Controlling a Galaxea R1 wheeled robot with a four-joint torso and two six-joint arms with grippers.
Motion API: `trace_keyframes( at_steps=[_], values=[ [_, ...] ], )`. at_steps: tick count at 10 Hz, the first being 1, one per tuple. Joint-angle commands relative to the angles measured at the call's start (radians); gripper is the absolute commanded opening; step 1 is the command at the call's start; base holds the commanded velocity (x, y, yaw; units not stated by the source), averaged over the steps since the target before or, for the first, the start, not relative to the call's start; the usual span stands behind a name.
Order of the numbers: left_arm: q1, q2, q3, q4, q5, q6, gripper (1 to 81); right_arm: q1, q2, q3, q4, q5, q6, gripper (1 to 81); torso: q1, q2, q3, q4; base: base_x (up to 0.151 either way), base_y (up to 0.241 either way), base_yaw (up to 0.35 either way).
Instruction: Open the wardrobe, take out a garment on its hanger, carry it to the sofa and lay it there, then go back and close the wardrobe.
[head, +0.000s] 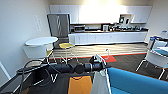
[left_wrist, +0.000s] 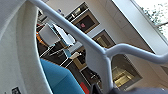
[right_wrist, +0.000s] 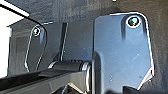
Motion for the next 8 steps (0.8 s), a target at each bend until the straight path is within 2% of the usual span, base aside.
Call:
trace_keyframes(
  at_steps=[1,8],
  values=[
    [-0.183,0.005,0.021,0.03,-0.028,0.012,1.0,0.039,0.014,0.008,0.003,-0.057,-0.002,81.1,0.0,0.0,0.0,0.0,0.0,0.0,-0.379],
    [-0.183,-0.003,0.021,0.029,-0.023,0.012,1.0,0.038,0.013,0.008,0.003,-0.057,-0.002,81.1,0.0,0.0,0.0,0.0,0.0,0.0,-0.379]
  ],
)
